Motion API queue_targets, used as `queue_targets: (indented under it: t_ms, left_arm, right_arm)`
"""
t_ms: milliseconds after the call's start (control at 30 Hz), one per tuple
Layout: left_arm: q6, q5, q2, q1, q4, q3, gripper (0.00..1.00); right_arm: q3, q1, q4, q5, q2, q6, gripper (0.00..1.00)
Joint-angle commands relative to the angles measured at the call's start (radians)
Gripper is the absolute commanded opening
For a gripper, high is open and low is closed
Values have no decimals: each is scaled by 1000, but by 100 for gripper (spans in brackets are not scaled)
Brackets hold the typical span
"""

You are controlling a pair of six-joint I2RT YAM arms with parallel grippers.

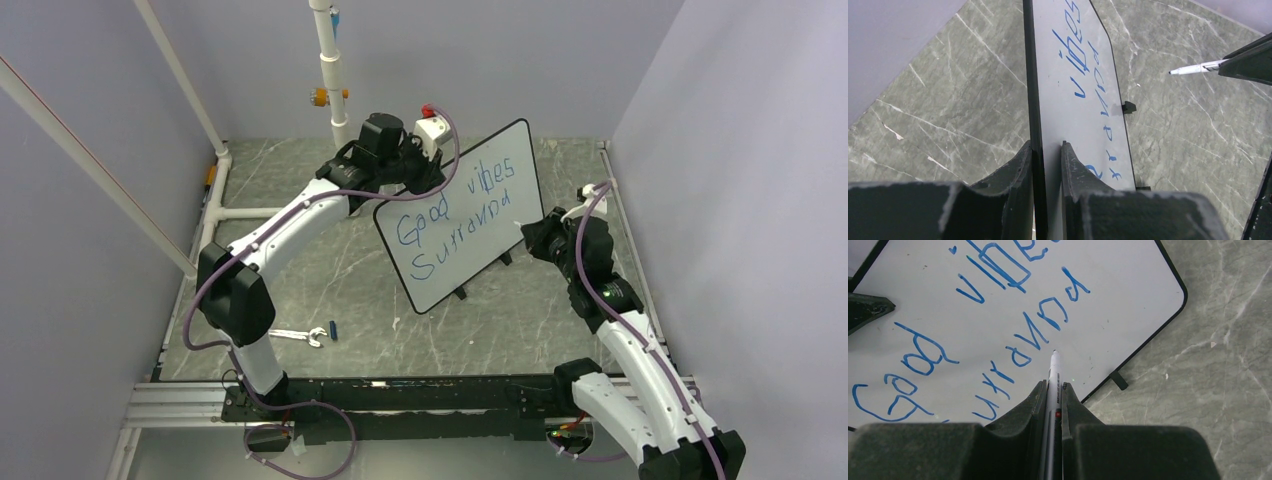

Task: Write a sentence on the whiteboard

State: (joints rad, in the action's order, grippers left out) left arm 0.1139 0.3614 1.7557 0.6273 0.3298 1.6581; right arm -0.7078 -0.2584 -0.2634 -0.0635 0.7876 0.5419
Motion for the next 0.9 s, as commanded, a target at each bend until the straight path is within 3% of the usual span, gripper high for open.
queue_targets:
  t_ms: [0, 233, 867]
  left_arm:
    - [101, -38, 80, 46, 204, -67, 0]
    - [133, -120, 97, 46, 197, -90, 1]
    - [183, -139, 116, 24, 161, -141, 22]
  right_arm:
    - [-56, -2, -4, -27, -23, -18, 0]
    - [-68, -2, -24, -41, -42, -32, 0]
    - [-53, -2, -14, -35, -42, -29, 0]
